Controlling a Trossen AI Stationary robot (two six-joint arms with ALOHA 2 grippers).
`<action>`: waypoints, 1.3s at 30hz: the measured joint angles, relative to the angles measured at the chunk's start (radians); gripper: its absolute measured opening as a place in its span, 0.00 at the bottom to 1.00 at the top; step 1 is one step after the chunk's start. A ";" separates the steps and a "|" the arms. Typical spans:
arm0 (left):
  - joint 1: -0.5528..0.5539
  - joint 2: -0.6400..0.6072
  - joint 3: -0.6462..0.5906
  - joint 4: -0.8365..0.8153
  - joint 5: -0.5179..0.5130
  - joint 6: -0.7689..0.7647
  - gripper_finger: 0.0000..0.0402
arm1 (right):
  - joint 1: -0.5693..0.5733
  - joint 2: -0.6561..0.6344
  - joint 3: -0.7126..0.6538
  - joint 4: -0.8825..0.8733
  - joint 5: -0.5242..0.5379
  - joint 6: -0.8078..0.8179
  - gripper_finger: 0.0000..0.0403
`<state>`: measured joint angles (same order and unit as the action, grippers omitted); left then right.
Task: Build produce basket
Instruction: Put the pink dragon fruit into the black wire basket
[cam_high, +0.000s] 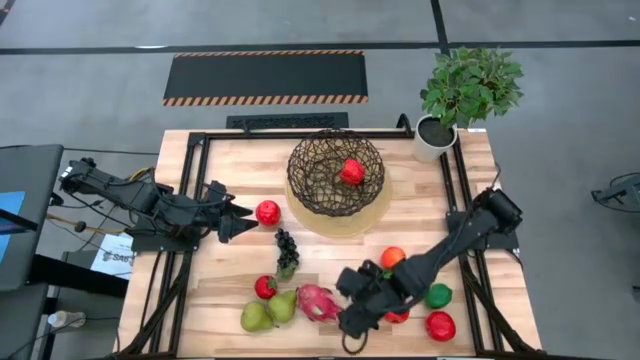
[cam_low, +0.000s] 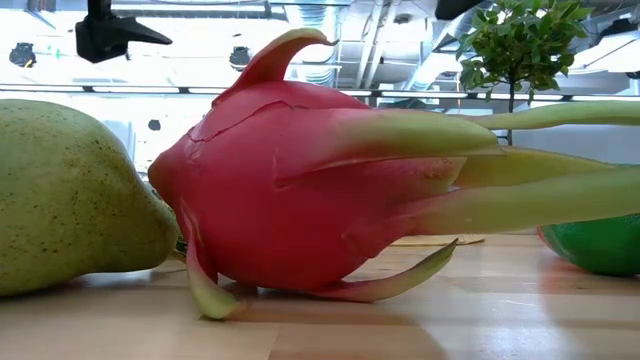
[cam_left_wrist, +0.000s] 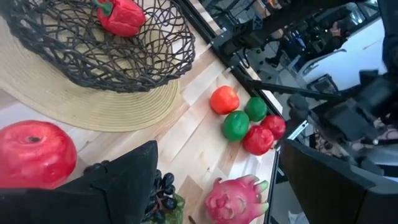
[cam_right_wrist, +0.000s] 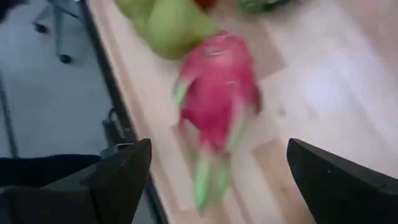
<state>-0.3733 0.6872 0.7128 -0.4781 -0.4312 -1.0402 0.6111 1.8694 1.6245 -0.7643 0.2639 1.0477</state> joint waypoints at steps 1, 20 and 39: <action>0.000 0.000 0.000 -0.010 0.000 -0.001 0.81 | 0.011 0.000 -0.022 0.034 0.001 0.002 0.98; 0.000 0.000 0.000 -0.057 0.001 -0.072 0.81 | 0.017 0.059 -0.217 0.266 0.036 -0.025 0.98; 0.000 0.024 0.000 -0.066 0.005 -0.083 0.81 | -0.028 0.206 -0.219 0.341 -0.008 -0.082 0.97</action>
<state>-0.3737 0.7112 0.7128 -0.5442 -0.4267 -1.1236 0.5832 2.0755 1.4051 -0.4232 0.2564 0.9652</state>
